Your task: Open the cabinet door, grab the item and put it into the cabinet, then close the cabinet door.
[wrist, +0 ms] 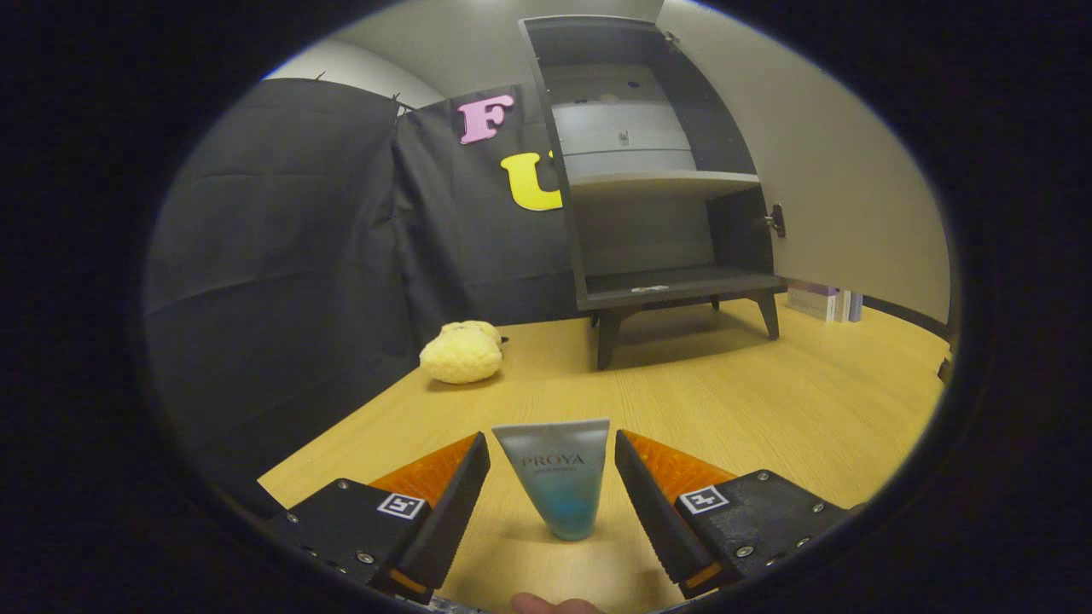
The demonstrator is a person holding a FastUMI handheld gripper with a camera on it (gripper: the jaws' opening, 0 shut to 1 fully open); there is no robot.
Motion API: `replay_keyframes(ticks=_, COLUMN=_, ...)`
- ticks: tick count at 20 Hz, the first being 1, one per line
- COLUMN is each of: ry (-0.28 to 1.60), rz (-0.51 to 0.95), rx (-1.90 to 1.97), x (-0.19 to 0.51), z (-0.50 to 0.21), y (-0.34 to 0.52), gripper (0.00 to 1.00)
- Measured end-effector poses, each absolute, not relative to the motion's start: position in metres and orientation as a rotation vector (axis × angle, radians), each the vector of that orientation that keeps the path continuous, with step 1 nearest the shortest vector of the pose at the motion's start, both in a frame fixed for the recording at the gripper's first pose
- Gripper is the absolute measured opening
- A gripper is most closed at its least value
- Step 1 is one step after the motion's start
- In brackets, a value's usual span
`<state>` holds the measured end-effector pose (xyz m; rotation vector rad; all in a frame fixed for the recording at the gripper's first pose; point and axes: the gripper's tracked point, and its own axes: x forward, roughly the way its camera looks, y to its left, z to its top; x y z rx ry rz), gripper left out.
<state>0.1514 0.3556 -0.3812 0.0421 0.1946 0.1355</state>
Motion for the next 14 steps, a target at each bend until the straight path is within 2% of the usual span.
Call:
replay_keyframes(ticks=2, ry=0.227, rz=0.132, rx=0.052, x=0.154, z=-0.393, y=0.354, gripper=0.92)
replay_keyframes(ticks=6, ry=0.223, rz=0.194, rx=-0.022, x=0.153, z=-0.407, y=0.366, gripper=0.79)
replay_keyframes(ticks=8, ry=0.210, rz=0.196, rx=-0.110, x=0.149, z=-0.406, y=0.366, gripper=0.61)
replay_keyframes(ticks=10, ry=0.207, rz=0.222, rx=-0.140, x=0.151, z=-0.409, y=0.371, gripper=0.50)
replay_keyframes(ticks=14, ry=0.243, rz=0.257, rx=-0.125, x=0.149, z=-0.409, y=0.373, gripper=0.48)
